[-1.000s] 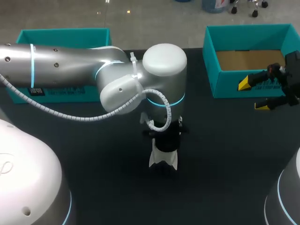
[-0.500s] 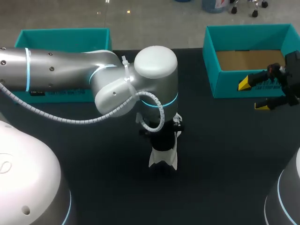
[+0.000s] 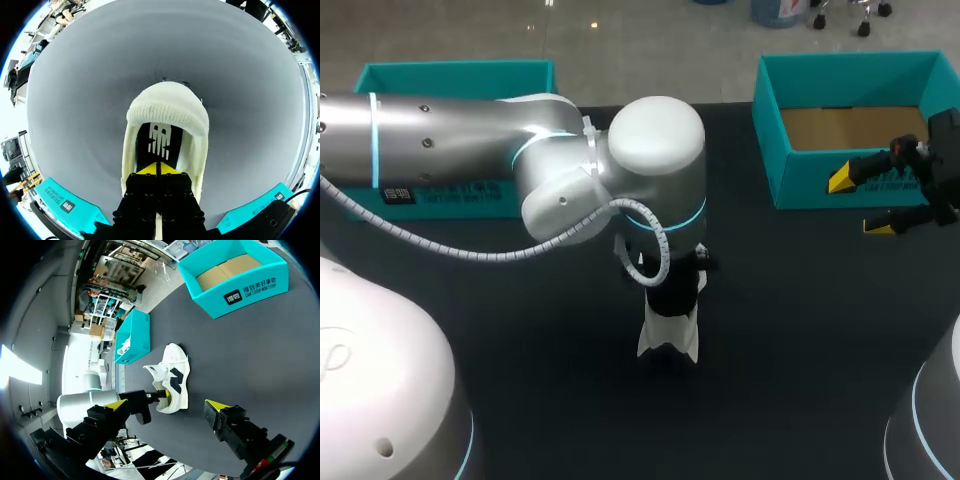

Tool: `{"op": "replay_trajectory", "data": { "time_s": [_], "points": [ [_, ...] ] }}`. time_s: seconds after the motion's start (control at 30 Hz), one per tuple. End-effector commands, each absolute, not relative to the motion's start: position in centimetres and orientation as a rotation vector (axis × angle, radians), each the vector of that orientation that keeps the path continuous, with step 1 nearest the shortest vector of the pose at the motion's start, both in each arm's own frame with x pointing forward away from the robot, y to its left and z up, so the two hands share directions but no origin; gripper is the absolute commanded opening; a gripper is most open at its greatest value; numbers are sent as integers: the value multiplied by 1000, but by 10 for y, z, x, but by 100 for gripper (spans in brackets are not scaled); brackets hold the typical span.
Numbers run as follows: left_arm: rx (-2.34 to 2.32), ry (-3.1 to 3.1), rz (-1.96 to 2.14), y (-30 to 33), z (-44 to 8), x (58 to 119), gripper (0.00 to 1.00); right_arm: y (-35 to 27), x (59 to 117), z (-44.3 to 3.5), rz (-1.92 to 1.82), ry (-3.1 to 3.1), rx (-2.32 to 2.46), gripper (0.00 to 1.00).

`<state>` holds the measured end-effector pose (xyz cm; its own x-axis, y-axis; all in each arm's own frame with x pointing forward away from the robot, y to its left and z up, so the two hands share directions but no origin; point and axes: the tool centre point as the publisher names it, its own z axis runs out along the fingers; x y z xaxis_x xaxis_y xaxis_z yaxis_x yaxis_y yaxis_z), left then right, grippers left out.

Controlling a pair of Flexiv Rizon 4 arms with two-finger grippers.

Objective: Take the shoe out of the shoebox, open the shoe tongue, remove and reinsert the insole, then place the shoe into the shoebox

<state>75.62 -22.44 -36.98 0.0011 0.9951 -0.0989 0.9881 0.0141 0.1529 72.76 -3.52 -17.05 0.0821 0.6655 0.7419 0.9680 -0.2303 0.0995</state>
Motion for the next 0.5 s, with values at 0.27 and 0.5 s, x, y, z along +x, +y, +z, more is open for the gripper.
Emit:
{"op": "replay_trajectory", "data": {
  "time_s": [0.27,0.5],
  "points": [
    [2118,2054,56,-212,-346,762,0,-35,727,-171,-962,-1609,-1950,100],
    [2118,2054,56,-212,-346,762,0,-35,727,-171,-962,-1609,-1950,100]
  ]
}}
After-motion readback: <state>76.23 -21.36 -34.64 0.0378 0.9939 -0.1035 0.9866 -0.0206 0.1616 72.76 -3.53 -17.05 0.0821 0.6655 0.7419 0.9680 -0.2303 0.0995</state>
